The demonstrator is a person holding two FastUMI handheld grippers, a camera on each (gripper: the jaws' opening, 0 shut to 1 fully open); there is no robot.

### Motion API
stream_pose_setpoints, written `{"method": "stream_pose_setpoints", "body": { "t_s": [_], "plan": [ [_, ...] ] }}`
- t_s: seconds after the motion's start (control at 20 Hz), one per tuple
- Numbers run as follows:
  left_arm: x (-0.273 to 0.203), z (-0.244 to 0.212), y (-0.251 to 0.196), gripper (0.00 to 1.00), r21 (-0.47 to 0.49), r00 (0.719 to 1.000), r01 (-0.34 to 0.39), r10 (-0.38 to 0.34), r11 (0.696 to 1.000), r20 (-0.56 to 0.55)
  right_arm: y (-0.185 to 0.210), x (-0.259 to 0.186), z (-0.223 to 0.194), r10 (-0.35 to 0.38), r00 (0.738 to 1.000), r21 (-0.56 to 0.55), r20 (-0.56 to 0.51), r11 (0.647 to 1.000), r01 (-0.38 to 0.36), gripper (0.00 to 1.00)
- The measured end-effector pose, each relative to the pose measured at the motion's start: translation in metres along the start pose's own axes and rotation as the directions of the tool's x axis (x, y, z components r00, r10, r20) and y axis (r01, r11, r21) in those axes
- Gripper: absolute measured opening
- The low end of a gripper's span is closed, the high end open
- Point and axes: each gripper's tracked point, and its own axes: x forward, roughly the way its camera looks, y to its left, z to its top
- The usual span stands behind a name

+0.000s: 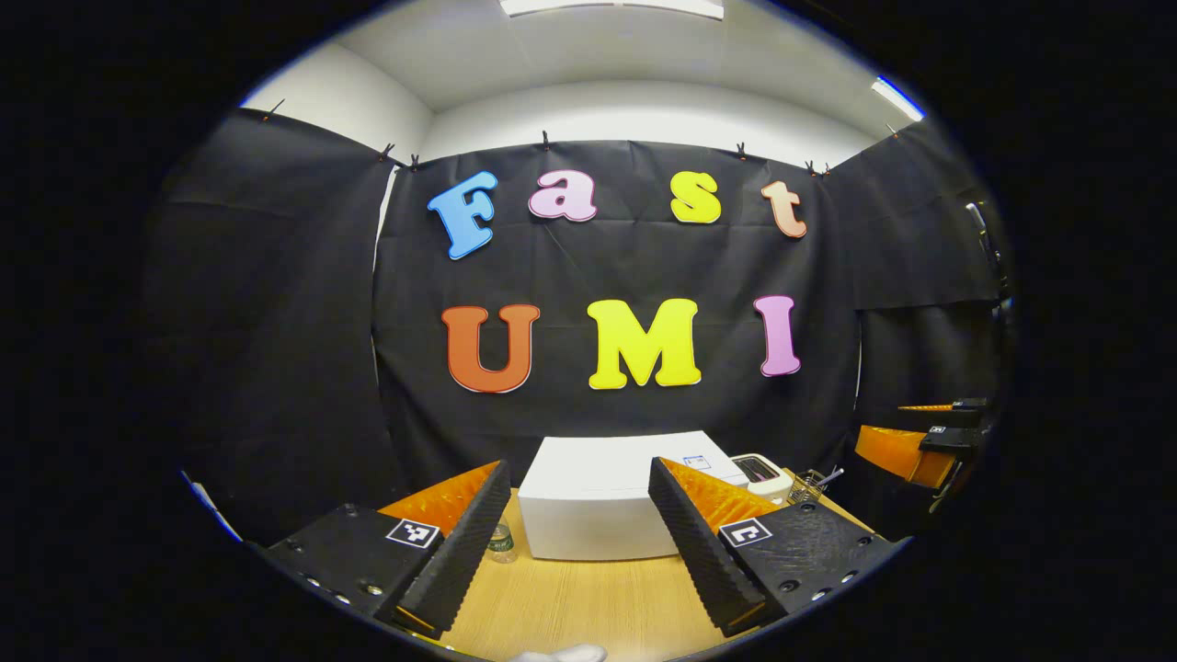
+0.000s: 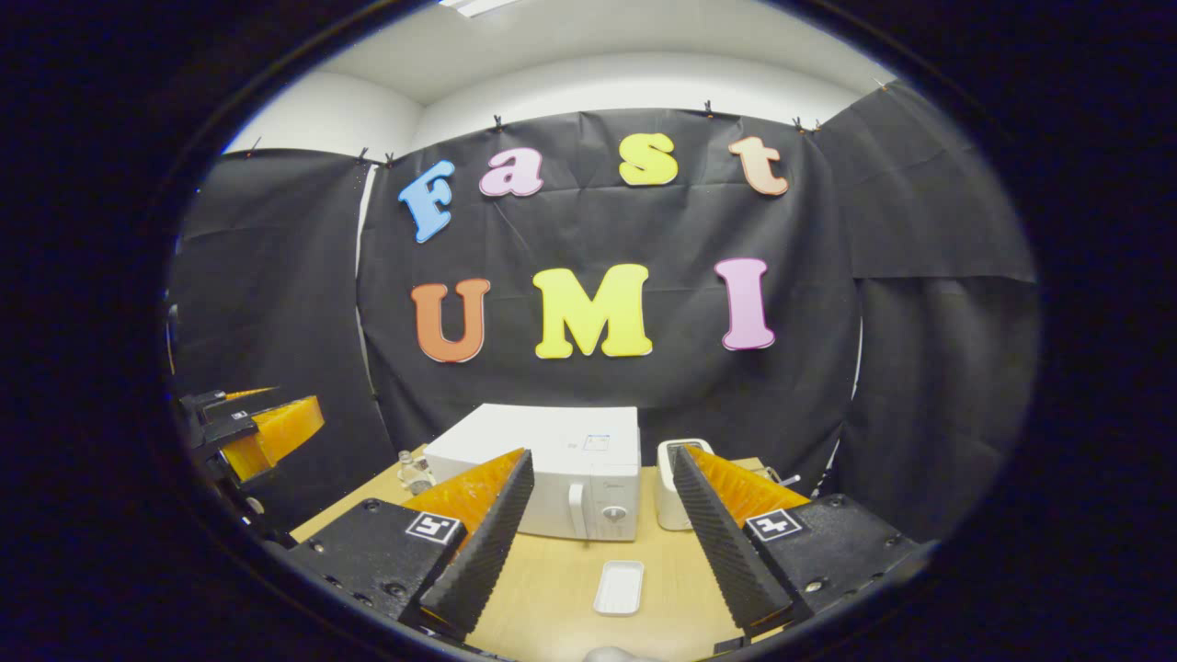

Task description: Open the microwave oven with the left hand, put the food in, and close the microwave oven.

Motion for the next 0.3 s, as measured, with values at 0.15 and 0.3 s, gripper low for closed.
{"method": "stream_pose_setpoints", "body": {
  "t_s": [0.15, 0.3],
  "plan": [
    [-0.0035, 0.0025, -0.0022, 0.95, -0.001, 1.000, 0.002, -0.002, 1.000, 0.009, -0.0016, -0.0044, 0.0028, -0.001, 1.000, -0.001, 0.000, 1.000, 0.001, 0.98],
    [-0.0041, 0.0036, -0.0038, 0.87, 0.010, 1.000, 0.003, -0.003, 1.000, 0.015, -0.0066, -0.0075, 0.0090, -0.010, 1.000, -0.009, 0.008, 1.000, 0.010, 0.98]
  ]
}}
